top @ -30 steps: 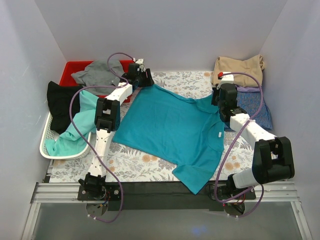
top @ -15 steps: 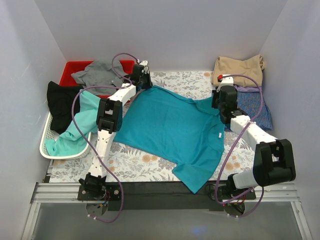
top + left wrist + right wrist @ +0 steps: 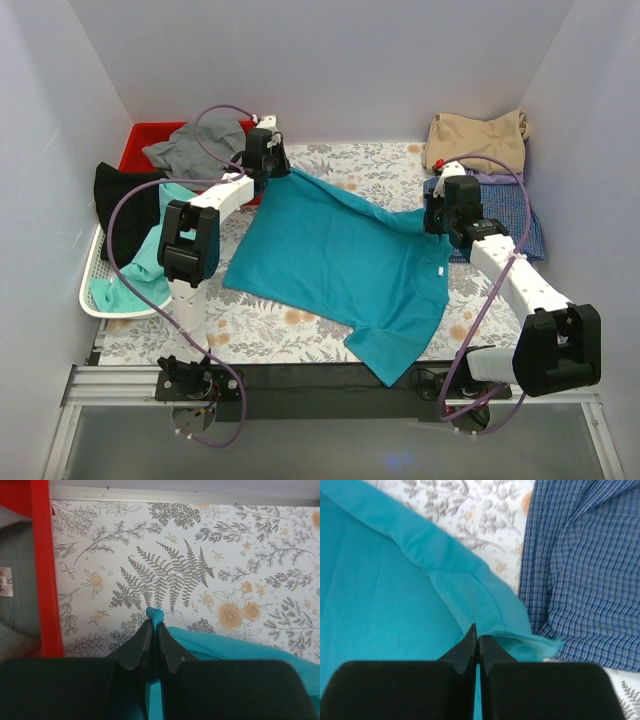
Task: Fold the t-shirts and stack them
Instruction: Fold the tshirt
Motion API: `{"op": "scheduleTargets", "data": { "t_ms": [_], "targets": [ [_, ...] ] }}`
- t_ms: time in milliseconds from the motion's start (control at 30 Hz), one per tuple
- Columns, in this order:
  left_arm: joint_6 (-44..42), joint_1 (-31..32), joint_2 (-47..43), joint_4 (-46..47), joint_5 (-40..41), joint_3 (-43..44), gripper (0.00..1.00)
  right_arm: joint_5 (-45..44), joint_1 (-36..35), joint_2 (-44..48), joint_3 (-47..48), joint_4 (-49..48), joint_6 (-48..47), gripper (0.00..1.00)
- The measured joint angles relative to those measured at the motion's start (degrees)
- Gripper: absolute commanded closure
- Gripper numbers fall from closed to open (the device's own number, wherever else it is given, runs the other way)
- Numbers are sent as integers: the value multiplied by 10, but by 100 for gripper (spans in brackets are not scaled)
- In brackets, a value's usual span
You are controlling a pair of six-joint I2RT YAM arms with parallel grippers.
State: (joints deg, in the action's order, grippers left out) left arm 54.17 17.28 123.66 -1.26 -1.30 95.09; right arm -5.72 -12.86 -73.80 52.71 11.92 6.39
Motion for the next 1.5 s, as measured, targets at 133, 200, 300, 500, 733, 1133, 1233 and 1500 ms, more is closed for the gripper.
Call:
{"op": "scheduleTargets", "data": {
  "t_ms": [133, 200, 300, 500, 733, 1133, 1233, 1500],
  "targets": [
    [7, 0, -36, 17, 10, -41, 96, 28, 0, 2, 0, 55, 16, 99],
    [8, 0, -44, 19, 15, -58, 96, 34, 0, 4, 0, 80, 27, 99],
    [10, 0, -45, 16, 27, -79, 97, 33, 0, 16, 0, 110, 43, 99],
    [11, 0, -45, -7, 55, -102, 97, 5, 0, 66, 0, 134, 78, 99],
    [9, 0, -44, -15, 63, -90, 98, 23, 2, 115, 15, 110, 104, 99],
    [7, 1, -45, -23, 88, -122, 99, 40, 1, 61, -26, 203, 127, 99],
    [6, 1, -45, -39, 105, -132, 94, 15, 2, 61, -38, 231, 132, 91],
    [-3, 30, -49, -43, 111, -127, 19, -52, 2, 62, -50, 261, 131, 41]
  ]
}}
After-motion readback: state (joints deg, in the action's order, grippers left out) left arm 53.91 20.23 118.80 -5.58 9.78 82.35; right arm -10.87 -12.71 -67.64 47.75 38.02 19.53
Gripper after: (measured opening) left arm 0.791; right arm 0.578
